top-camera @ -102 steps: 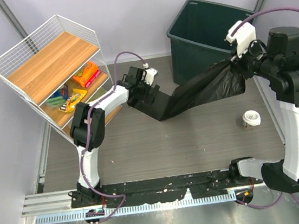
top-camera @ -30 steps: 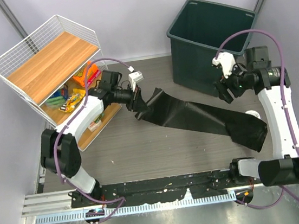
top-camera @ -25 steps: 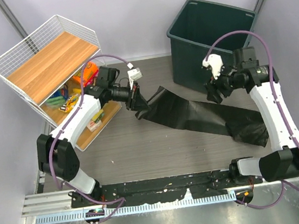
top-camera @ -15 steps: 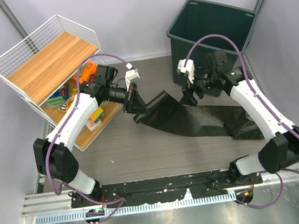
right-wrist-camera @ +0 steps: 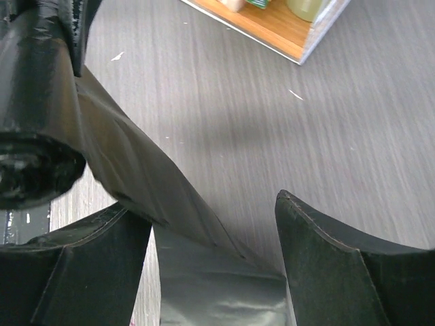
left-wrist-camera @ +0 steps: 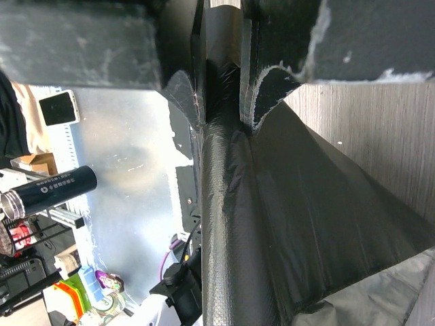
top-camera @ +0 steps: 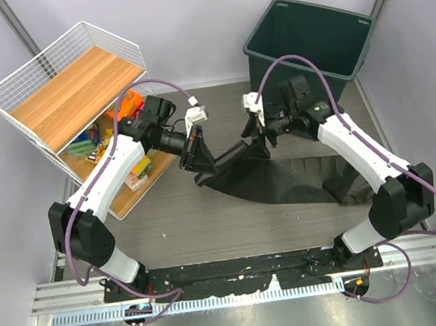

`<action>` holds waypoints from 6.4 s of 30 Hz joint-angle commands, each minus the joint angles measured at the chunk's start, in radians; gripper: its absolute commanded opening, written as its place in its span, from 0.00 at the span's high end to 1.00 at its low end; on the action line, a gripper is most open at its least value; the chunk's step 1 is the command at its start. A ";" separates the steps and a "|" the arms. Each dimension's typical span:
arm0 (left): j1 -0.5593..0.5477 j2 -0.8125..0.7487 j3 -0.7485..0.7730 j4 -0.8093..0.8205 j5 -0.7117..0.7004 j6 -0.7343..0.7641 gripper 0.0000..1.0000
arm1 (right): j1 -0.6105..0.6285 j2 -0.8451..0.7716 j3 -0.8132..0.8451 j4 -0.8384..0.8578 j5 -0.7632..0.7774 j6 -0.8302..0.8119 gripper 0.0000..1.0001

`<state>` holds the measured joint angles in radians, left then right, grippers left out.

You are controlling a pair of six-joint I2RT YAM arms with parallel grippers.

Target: Put the trash bags into the trash bin

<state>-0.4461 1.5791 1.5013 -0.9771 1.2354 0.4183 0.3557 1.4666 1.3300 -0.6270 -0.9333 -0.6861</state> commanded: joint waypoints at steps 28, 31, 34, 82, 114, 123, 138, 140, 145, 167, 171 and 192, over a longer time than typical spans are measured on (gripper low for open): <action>-0.002 0.091 -0.444 0.699 -0.428 -0.412 0.87 | 0.074 0.317 -0.180 -0.135 0.108 0.019 0.99; -0.003 0.134 -0.452 0.713 -0.459 -0.412 0.80 | 0.074 0.376 -0.167 -0.139 0.106 0.036 0.99; -0.003 0.154 -0.466 0.726 -0.496 -0.392 0.70 | 0.072 0.405 -0.163 -0.139 0.109 0.042 0.99; -0.108 0.312 -0.236 0.744 -0.741 -0.184 0.22 | 0.062 -0.008 -0.051 -0.408 0.444 0.086 0.99; -0.097 0.387 -0.099 0.715 -0.691 -0.265 0.22 | -0.116 -0.062 -0.374 -0.340 0.548 0.077 0.98; -0.143 0.455 -0.069 0.723 -0.809 -0.303 0.22 | -0.135 -0.012 -0.405 -0.272 0.576 0.128 0.98; -0.157 0.591 0.096 0.635 -0.775 -0.312 0.25 | -0.141 0.080 -0.446 -0.218 0.599 0.129 0.98; -0.161 0.596 0.093 0.632 -0.761 -0.314 0.25 | -0.142 0.084 -0.445 -0.214 0.599 0.129 0.99; -0.178 0.595 0.082 0.632 -0.752 -0.311 0.25 | -0.144 0.097 -0.425 -0.220 0.588 0.132 0.99; -0.246 0.645 0.097 0.580 -0.952 -0.227 0.61 | -0.164 0.086 -0.414 -0.223 0.580 0.122 0.99; -0.246 0.631 0.088 0.572 -0.950 -0.220 0.90 | -0.166 0.077 -0.419 -0.224 0.585 0.122 0.98; -0.148 0.219 -0.211 0.775 -0.613 -0.332 1.00 | -0.159 0.129 -0.158 -0.347 0.298 0.077 0.46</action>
<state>-0.5804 1.9293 1.3182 -0.2932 0.5259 0.1089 0.1940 1.5784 1.0817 -0.9249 -0.5095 -0.5789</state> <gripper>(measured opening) 0.152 0.478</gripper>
